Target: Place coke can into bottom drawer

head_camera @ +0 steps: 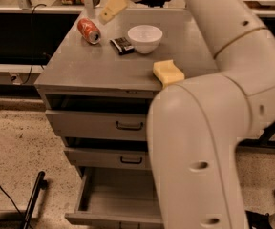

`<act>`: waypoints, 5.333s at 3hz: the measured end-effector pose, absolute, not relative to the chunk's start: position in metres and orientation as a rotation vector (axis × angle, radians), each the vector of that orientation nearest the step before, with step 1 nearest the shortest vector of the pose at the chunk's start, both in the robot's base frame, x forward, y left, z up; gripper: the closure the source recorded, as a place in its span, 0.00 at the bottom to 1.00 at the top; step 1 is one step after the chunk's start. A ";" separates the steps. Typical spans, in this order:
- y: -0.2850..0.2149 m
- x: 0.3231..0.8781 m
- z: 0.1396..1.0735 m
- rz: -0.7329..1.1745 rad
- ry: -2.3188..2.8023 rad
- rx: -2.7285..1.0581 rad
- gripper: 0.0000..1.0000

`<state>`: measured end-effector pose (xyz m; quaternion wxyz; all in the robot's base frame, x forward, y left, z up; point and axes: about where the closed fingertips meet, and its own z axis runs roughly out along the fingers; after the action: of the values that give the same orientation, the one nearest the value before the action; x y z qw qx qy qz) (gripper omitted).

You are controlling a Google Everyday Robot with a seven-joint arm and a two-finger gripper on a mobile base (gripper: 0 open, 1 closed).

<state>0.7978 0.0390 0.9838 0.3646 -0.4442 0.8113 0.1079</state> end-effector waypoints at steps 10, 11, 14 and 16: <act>0.145 0.910 0.850 0.329 2.228 -0.809 0.41; 0.151 0.910 0.862 0.361 2.167 -0.846 0.74; 0.138 0.874 0.950 0.173 1.860 -1.273 1.00; 0.095 0.808 0.958 0.321 1.682 -1.576 1.00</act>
Offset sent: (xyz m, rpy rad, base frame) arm 0.0746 0.1229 -0.0217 0.0387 0.1179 -0.0508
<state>0.8080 0.0946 0.9579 0.3958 -0.6219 0.6637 0.1268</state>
